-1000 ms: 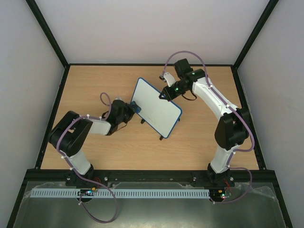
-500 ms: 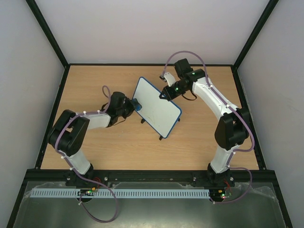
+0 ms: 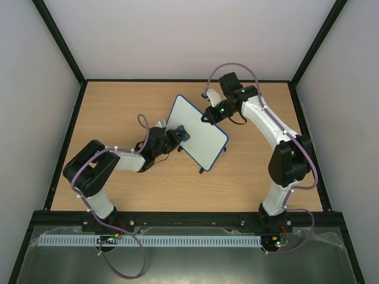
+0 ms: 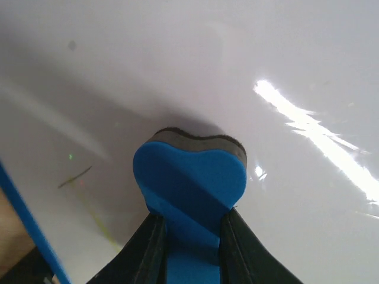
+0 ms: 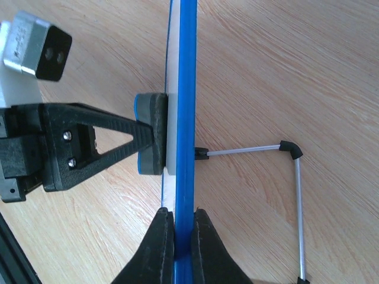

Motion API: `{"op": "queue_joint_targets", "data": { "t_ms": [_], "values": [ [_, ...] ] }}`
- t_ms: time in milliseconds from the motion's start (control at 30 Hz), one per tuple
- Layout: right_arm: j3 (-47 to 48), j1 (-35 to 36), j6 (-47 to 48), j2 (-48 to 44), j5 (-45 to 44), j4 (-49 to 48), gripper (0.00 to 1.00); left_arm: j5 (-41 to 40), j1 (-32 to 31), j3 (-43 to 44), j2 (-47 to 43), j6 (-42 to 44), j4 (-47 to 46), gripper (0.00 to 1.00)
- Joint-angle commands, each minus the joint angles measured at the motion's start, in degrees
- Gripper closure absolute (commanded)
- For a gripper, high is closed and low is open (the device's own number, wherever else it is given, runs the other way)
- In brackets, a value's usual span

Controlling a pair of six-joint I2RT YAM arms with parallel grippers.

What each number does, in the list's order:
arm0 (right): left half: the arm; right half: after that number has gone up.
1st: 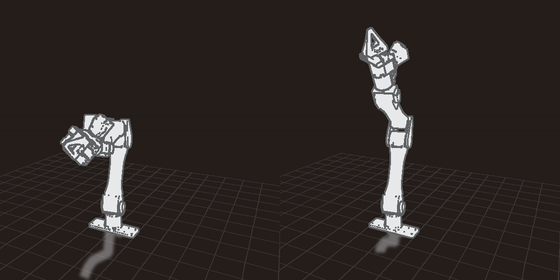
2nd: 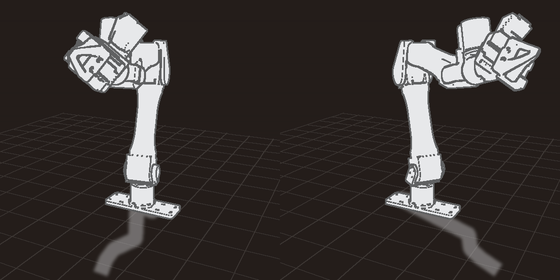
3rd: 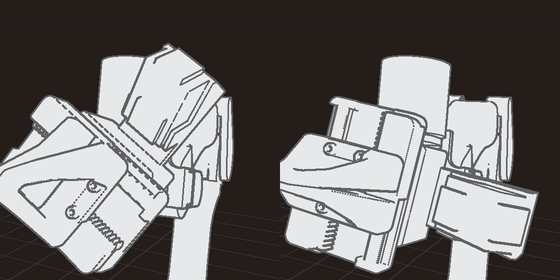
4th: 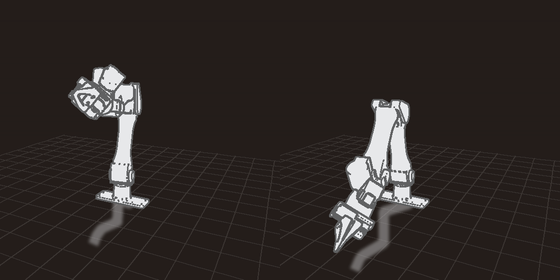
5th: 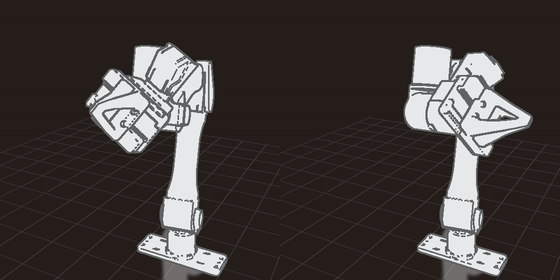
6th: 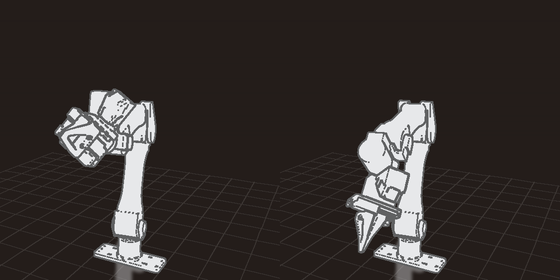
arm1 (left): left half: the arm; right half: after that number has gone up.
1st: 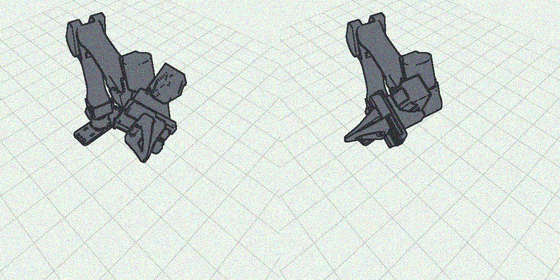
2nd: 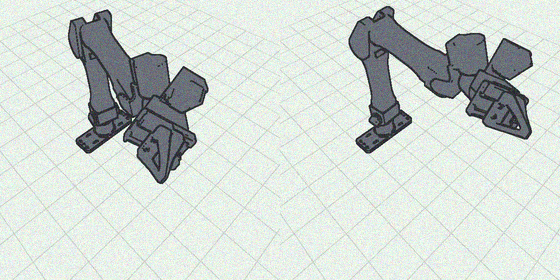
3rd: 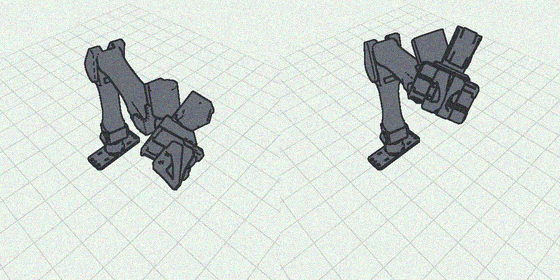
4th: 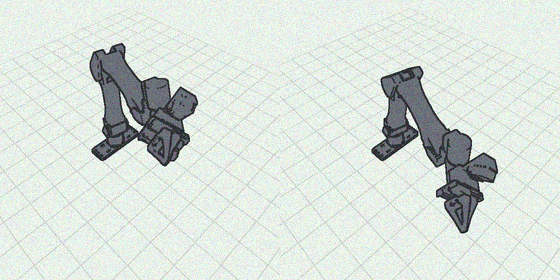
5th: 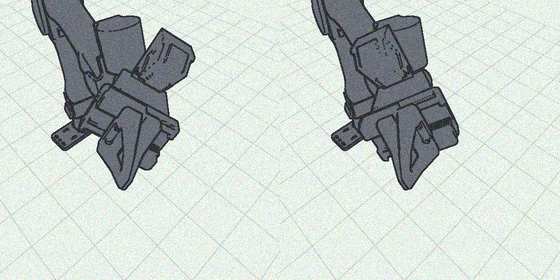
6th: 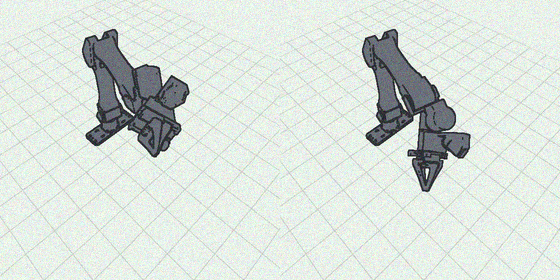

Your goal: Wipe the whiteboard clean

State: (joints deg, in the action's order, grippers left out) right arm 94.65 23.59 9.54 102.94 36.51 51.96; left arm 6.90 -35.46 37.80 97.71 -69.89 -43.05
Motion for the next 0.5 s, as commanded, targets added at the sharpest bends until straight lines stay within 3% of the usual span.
{"op": "queue_joint_targets", "data": {
  "t_ms": [0, 167, 467],
  "values": [
    [-3.1, 4.1, 5.4, 3.5, 5.3, 8.0, 0.98, 3.0, -4.4, -4.0, 6.0, -7.8, 0.3, 0.97],
    [-2.9, 4.1, 5.5, 3.5, 5.3, 8.1, 0.98, 1.0, -4.3, -4.8, 6.0, -10.1, 3.7, 0.97],
    [-3.0, 4.1, 5.4, 3.4, 5.2, 8.1, 0.98, 2.9, 0.0, 1.2, 1.0, -5.8, 10.5, 0.97]
  ]
}}
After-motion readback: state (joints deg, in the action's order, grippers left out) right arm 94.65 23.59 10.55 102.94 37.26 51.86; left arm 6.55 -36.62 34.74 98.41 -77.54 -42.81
